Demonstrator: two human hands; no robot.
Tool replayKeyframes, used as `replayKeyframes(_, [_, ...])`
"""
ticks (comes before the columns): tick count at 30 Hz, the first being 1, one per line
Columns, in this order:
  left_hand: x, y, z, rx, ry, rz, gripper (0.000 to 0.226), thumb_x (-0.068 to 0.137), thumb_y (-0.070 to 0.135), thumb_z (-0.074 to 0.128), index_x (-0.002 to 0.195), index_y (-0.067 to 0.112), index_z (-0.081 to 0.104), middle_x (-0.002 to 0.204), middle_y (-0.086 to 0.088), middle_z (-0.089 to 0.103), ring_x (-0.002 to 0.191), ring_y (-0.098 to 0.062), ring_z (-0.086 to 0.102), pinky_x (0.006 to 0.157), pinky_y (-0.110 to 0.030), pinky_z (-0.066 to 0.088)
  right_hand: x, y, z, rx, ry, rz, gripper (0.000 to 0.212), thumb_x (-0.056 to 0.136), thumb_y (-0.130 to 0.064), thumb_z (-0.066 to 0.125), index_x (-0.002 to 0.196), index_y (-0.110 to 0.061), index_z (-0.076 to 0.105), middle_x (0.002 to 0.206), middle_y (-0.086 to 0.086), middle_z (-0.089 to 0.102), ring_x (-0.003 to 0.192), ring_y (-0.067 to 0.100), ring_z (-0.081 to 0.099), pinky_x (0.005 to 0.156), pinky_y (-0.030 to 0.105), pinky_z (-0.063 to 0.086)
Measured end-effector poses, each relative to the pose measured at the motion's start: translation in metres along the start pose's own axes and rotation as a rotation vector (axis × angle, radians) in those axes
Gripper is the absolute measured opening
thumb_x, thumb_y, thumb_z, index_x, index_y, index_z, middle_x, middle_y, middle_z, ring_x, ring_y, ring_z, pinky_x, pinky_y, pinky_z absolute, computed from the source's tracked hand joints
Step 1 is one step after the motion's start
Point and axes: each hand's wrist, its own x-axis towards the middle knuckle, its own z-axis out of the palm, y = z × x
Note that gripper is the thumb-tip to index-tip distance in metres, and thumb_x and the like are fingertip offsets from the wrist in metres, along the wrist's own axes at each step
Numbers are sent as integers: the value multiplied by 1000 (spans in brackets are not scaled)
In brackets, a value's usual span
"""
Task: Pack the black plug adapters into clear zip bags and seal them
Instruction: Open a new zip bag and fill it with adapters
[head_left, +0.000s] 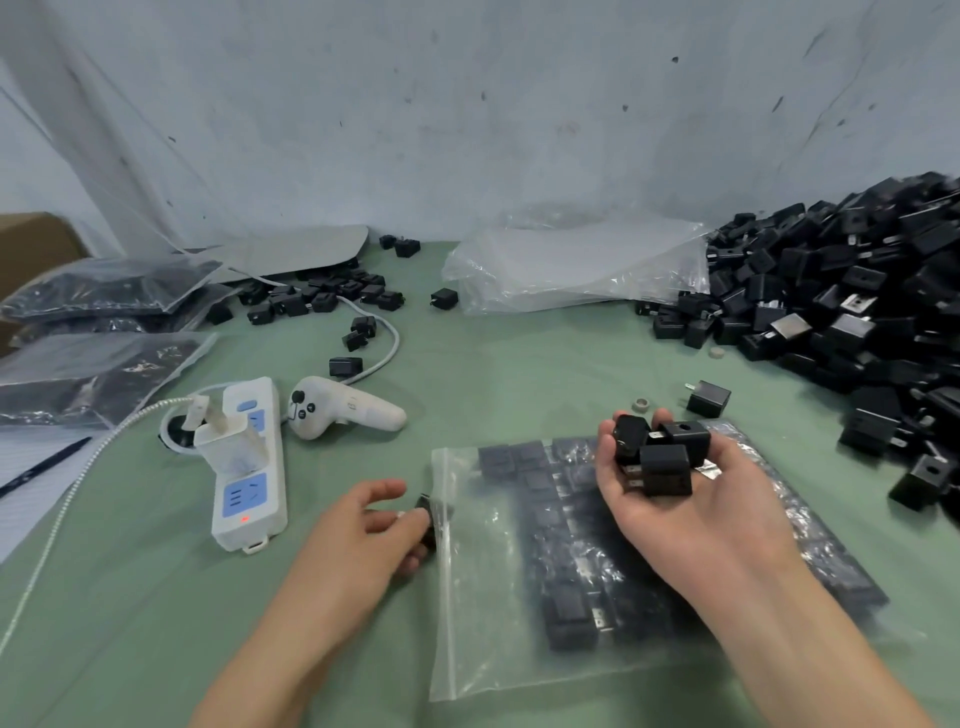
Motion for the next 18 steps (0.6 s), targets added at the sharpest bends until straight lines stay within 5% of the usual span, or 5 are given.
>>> replayKeyframes(5, [-5, -7, 9, 293, -46, 231, 9, 91, 29, 69, 100, 32, 70, 89, 20, 74, 79, 8, 65, 69, -5, 44, -3, 2, -3, -3, -17, 4, 24, 97, -26, 50, 95, -11, 68, 105, 19, 72, 89, 33, 71, 72, 39, 60])
replayKeyframes(12, [-4, -12, -3, 488, -164, 318, 22, 87, 40, 71, 109, 39, 70, 108, 15, 67, 107, -6, 61, 102, -34, 45, -2, 3, -3, -24, -18, 18, 25, 96, -26, 50, 92, -11, 69, 108, 20, 72, 93, 34, 70, 71, 38, 58])
replayKeyframes(15, [-3, -12, 4, 666, -90, 374, 16, 87, 49, 65, 98, 58, 57, 101, 19, 57, 108, -8, 50, 102, -33, 36, -1, 1, -2, -44, -15, 14, 26, 96, -26, 50, 90, -11, 69, 107, 19, 72, 90, 34, 71, 71, 38, 56])
replayKeyframes(18, [4, -14, 13, 696, -43, 403, 13, 83, 60, 63, 94, 59, 56, 97, 20, 52, 104, -7, 43, 92, -28, 28, 0, 0, -3, -52, -16, 7, 26, 97, -26, 49, 91, -12, 70, 107, 18, 73, 89, 34, 71, 69, 37, 56])
